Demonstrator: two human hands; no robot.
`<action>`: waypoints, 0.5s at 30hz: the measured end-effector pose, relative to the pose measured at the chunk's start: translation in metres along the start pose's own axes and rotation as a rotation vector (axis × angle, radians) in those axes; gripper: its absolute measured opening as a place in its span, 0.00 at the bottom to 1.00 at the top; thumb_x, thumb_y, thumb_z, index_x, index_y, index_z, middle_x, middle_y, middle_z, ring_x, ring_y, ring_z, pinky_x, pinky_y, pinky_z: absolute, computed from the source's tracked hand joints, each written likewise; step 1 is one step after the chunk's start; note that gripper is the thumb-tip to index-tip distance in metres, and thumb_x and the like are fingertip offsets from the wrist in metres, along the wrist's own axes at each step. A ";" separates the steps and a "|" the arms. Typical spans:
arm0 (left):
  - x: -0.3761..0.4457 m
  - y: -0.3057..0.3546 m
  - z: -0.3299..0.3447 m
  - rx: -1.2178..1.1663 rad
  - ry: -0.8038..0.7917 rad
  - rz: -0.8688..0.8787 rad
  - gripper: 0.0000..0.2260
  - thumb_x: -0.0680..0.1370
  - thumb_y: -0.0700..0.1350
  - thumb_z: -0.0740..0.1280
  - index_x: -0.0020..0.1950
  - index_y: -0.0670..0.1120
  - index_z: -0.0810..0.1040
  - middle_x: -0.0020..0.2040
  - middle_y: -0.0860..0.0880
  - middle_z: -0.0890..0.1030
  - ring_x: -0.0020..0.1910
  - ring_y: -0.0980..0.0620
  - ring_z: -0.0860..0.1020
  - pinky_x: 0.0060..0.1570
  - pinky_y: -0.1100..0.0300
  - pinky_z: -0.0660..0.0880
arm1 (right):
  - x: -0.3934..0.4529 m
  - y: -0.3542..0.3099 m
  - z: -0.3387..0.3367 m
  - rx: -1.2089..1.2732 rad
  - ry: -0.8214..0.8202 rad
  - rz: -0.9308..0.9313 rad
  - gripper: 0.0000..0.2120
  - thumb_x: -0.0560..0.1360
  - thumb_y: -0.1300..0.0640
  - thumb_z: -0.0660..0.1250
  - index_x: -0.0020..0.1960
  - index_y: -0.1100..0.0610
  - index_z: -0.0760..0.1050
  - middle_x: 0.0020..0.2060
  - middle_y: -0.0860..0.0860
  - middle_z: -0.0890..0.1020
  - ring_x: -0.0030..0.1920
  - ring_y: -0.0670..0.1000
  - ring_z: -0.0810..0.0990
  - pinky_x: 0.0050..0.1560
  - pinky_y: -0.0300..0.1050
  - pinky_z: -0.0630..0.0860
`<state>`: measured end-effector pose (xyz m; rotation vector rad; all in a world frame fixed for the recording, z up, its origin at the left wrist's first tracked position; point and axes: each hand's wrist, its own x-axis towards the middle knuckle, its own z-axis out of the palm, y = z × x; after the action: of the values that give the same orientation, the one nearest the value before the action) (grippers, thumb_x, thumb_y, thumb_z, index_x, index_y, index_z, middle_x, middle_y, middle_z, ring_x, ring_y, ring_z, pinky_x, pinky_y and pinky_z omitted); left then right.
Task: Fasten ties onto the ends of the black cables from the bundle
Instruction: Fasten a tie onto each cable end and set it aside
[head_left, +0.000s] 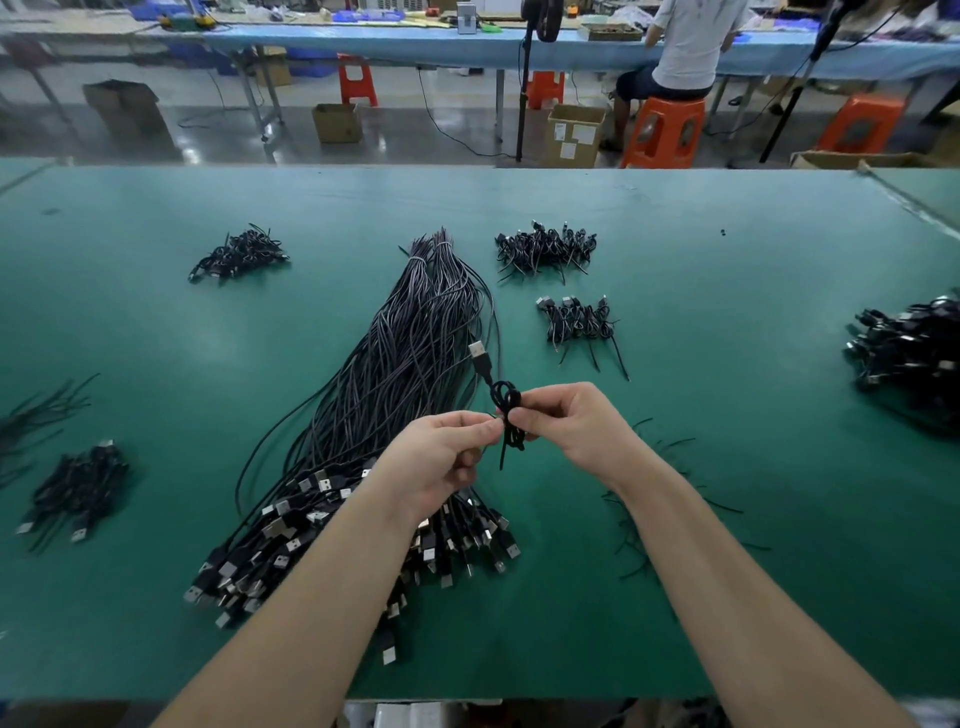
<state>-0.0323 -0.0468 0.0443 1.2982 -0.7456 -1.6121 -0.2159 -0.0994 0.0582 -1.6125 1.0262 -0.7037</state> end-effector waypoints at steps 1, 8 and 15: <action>0.000 -0.001 0.001 0.016 0.005 0.010 0.06 0.74 0.40 0.75 0.38 0.47 0.86 0.35 0.50 0.76 0.30 0.56 0.68 0.28 0.64 0.64 | 0.000 -0.001 0.000 0.000 -0.002 0.003 0.06 0.77 0.59 0.73 0.53 0.54 0.86 0.45 0.51 0.88 0.42 0.42 0.81 0.56 0.44 0.78; -0.007 -0.004 0.011 0.333 0.181 0.452 0.04 0.76 0.40 0.75 0.42 0.46 0.84 0.37 0.49 0.82 0.36 0.56 0.77 0.39 0.61 0.76 | 0.003 -0.008 -0.002 0.211 -0.003 0.166 0.12 0.71 0.54 0.77 0.51 0.59 0.85 0.42 0.57 0.87 0.40 0.50 0.82 0.44 0.44 0.83; -0.012 -0.003 0.012 1.109 0.340 1.233 0.04 0.77 0.37 0.70 0.42 0.41 0.81 0.41 0.49 0.80 0.41 0.49 0.79 0.42 0.54 0.77 | 0.003 -0.008 -0.003 0.490 -0.129 0.356 0.14 0.67 0.52 0.76 0.50 0.55 0.78 0.36 0.51 0.80 0.34 0.48 0.76 0.31 0.40 0.78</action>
<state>-0.0443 -0.0358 0.0501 1.2505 -1.8323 0.1040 -0.2147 -0.1027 0.0662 -1.0065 0.9265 -0.5453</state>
